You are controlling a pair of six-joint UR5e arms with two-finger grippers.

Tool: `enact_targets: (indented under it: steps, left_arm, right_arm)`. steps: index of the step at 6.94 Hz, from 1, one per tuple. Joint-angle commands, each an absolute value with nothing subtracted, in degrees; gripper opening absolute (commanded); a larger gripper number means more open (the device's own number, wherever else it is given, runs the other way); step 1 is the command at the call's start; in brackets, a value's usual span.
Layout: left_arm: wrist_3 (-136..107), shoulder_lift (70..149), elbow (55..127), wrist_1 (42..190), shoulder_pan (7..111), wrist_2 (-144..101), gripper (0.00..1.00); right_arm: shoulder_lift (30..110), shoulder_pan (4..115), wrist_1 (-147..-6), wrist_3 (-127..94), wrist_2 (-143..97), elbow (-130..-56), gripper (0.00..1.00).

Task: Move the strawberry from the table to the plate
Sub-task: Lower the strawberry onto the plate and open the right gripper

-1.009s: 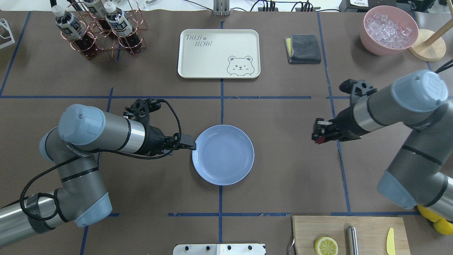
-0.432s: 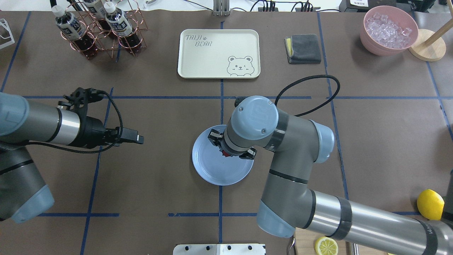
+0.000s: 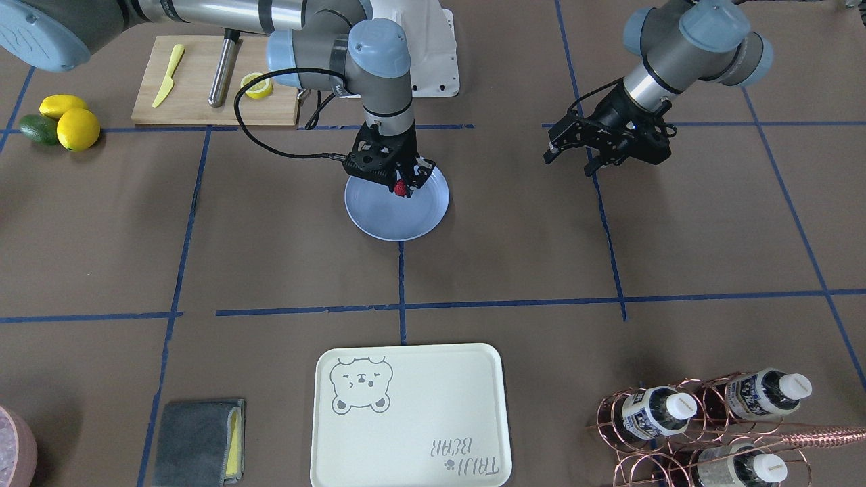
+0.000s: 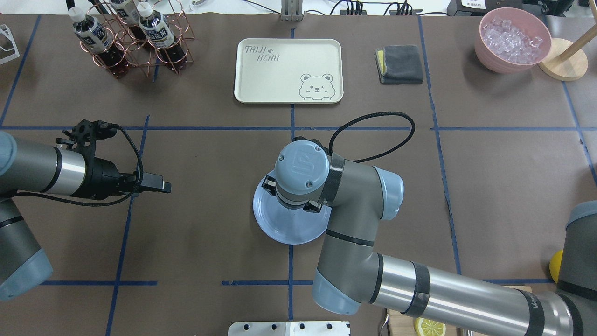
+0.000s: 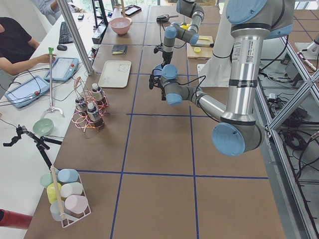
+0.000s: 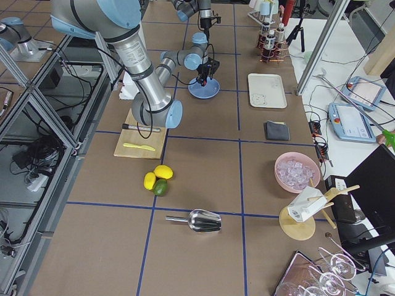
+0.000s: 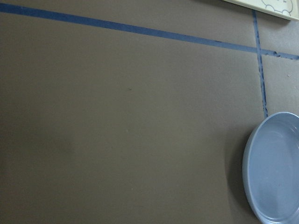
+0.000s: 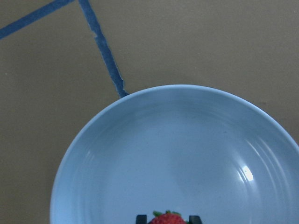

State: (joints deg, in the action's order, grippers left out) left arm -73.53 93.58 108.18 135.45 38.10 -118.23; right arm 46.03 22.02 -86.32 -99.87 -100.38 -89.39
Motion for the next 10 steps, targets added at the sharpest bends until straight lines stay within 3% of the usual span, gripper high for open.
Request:
enact_targets:
  steps: [1, 4, 6, 8, 10]
  left_arm:
    - [-73.3, 93.6, 107.75, 135.44, 37.97, -118.73, 1.0]
    - [-73.48, 93.6, 107.58, 135.35, 37.88, -118.21, 1.0]
    - [-73.48, 93.69, 107.58, 135.44, 37.79, -118.21, 1.0]
    - [-73.65, 94.65, 106.36, 135.35, 37.79, -118.13, 1.0]
    - [-72.52, 93.78, 106.78, 135.35, 39.1, -118.21, 1.0]
  right_arm:
    - [45.97, 21.88, -86.31, -99.67, -100.2, -88.07, 0.0]
    - [46.14, 21.88, -86.4, -99.32, -100.28, -87.1, 0.02]
    - [46.14, 21.8, -86.4, -99.23, -100.2, -87.19, 1.0]
    - [46.66, 23.19, -86.83, -98.53, -102.11, -90.85, 1.0]
    - [58.9, 31.07, -86.84, -93.81, -112.2, -107.74, 1.0]
